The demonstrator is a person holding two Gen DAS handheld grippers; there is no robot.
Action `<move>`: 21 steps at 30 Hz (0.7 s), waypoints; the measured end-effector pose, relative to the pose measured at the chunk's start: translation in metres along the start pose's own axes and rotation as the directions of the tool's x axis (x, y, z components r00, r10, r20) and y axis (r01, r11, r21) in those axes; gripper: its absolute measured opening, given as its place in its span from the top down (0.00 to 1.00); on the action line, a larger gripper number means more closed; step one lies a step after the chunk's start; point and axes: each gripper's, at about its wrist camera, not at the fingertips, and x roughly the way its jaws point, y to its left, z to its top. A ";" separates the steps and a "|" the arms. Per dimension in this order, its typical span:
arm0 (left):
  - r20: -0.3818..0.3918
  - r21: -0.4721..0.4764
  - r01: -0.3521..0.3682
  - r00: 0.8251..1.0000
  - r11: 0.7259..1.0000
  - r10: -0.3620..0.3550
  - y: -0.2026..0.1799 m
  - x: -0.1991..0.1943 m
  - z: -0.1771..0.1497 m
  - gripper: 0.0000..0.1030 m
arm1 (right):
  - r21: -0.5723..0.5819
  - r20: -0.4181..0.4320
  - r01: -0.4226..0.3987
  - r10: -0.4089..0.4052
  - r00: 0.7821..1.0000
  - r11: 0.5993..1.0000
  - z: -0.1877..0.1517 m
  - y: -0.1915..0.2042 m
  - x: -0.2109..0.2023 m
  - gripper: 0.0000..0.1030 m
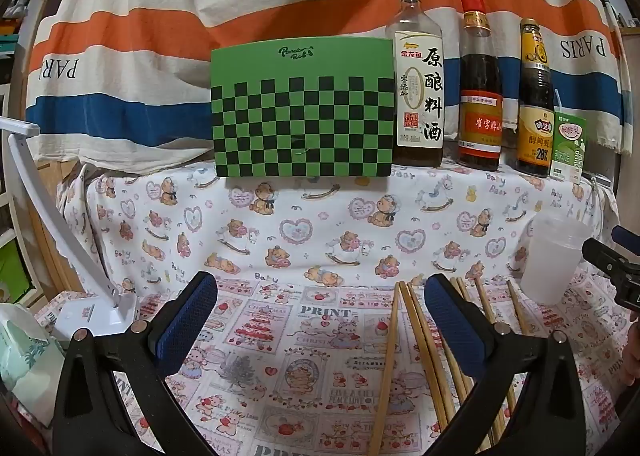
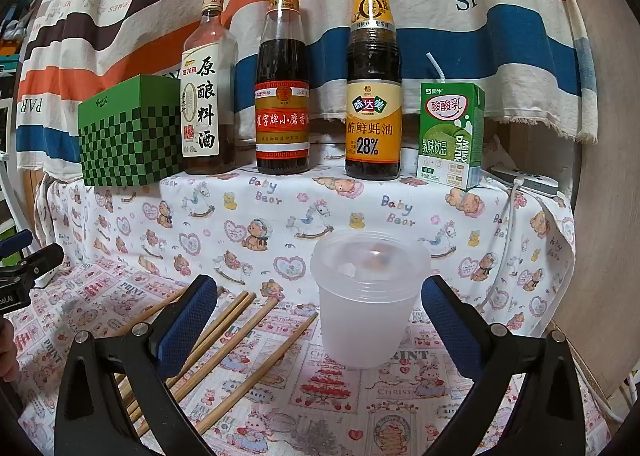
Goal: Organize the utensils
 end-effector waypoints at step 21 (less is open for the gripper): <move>0.002 0.012 -0.001 1.000 1.000 0.001 0.000 0.000 0.000 0.00 | 0.002 0.002 -0.002 0.002 1.000 1.000 0.000 0.000 0.000 0.00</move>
